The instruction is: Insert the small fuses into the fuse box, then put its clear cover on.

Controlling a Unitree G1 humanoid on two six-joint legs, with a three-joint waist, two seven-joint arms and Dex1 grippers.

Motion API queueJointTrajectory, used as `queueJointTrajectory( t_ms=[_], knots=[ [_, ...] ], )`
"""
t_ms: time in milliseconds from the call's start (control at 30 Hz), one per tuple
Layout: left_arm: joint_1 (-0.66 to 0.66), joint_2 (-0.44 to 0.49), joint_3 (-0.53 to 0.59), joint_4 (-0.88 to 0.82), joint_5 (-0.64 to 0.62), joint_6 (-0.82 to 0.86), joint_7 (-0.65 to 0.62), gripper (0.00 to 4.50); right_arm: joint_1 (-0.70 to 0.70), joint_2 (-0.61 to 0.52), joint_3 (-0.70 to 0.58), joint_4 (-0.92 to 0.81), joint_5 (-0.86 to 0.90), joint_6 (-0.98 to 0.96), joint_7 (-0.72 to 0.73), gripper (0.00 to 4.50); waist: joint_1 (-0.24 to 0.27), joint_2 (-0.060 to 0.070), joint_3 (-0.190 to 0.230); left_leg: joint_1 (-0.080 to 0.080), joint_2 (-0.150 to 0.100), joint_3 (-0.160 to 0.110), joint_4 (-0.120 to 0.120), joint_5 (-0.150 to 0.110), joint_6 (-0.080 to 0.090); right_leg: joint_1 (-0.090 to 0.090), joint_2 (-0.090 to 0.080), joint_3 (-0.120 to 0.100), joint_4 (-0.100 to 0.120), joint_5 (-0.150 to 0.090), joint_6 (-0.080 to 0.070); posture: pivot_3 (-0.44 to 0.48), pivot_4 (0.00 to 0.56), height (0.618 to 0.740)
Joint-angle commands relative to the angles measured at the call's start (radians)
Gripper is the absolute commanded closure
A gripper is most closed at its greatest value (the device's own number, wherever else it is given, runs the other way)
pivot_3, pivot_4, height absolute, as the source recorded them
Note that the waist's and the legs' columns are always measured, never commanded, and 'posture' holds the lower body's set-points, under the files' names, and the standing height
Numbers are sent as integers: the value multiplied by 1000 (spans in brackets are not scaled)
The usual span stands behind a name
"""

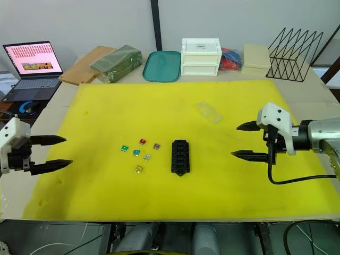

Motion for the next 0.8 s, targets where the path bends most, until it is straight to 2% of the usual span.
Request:
queueJointTrajectory(
  t_ms=[33,533,800],
  knots=[
    [-21,20,5,3,1,-8,-1,0,-4,-16,-38,-27,9,-9,-2,22,0,0,0,0,0,0,0,0,0,0,0,0,0,0,0,0,150,740],
    [-47,26,-13,18,-16,19,-14,0,6,-5,-44,-56,31,11,-27,22,0,0,0,0,0,1,0,0,0,-1,0,1,0,0,0,0,150,740],
    [-98,17,-78,30,-40,101,-33,0,-2,30,-25,-129,67,45,-78,22,0,0,0,0,0,1,0,0,0,-1,0,1,0,0,0,0,150,740]
  ],
)
